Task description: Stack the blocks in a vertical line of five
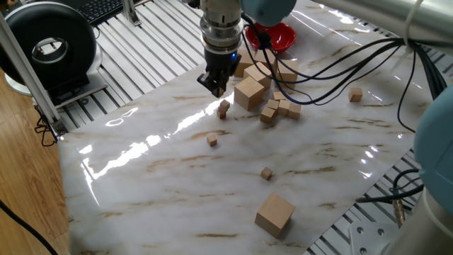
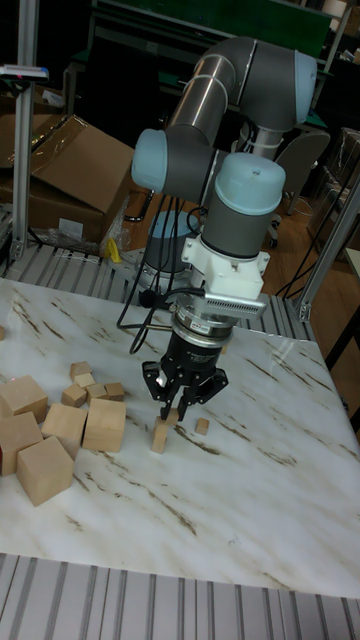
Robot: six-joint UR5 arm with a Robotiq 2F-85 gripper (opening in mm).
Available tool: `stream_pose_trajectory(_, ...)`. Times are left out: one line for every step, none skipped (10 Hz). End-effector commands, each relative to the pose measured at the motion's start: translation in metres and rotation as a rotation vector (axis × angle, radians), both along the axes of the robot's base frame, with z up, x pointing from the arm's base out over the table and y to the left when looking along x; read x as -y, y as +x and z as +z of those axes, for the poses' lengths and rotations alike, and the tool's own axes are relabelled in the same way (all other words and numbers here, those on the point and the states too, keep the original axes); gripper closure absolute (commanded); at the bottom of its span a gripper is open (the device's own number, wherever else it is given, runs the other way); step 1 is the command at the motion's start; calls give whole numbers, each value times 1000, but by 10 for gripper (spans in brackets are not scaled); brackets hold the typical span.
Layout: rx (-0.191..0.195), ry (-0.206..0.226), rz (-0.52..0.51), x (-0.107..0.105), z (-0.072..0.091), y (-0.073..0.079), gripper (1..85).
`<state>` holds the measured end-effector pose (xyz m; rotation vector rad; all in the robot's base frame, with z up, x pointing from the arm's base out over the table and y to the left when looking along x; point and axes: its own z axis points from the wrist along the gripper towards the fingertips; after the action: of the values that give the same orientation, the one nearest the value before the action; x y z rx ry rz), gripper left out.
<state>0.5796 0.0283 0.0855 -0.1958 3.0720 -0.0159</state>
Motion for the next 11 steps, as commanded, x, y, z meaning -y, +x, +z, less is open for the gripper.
stream_pose_trajectory(-33,18,1,0,-3,-13,847)
stream_pose_trajectory(-35,12,4,3,-5,-14,847)
stream_pose_trajectory(-35,11,10,3,-6,-14,847)
stream_pose_trajectory(-33,6,18,5,-8,-14,847)
stream_pose_trajectory(-33,5,18,7,-10,-14,847)
stream_pose_trajectory(-33,8,18,6,-10,-15,847)
stream_pose_trajectory(-33,5,20,7,-11,-15,847)
stream_pose_trajectory(-29,-2,26,9,-11,-13,847)
stream_pose_trajectory(-15,-5,27,10,-11,-10,847)
stream_pose_trajectory(-14,3,26,8,-11,-9,847)
stream_pose_trajectory(-11,2,32,8,-10,-8,847)
